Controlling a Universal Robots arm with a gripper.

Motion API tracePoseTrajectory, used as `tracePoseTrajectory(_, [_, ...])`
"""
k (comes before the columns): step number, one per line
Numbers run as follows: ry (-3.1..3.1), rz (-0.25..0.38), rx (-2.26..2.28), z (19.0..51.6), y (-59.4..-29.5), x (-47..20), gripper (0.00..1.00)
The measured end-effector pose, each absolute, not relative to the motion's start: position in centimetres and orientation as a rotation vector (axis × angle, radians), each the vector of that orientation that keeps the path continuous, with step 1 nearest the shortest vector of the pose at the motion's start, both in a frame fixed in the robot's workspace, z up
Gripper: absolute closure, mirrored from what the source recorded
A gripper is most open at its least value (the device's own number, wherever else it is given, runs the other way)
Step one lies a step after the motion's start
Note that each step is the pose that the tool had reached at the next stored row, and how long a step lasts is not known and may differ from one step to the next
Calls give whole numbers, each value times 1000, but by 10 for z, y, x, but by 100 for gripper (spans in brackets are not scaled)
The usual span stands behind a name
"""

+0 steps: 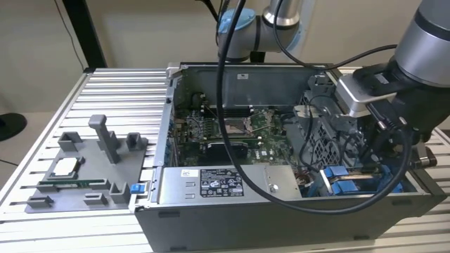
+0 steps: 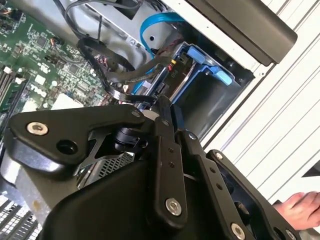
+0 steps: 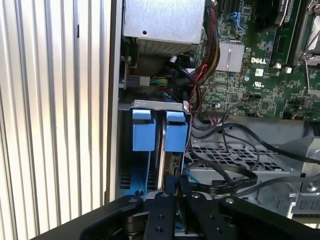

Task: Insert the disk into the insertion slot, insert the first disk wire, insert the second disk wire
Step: 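Insert the second disk wire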

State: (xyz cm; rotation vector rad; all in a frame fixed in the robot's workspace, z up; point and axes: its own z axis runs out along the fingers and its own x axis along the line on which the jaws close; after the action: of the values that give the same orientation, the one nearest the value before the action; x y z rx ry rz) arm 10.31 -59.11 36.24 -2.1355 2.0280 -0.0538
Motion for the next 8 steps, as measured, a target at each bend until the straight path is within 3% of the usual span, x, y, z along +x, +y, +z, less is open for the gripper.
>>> tracePoseTrajectory(8, [2033,-69,-2143,363,-591,102,100])
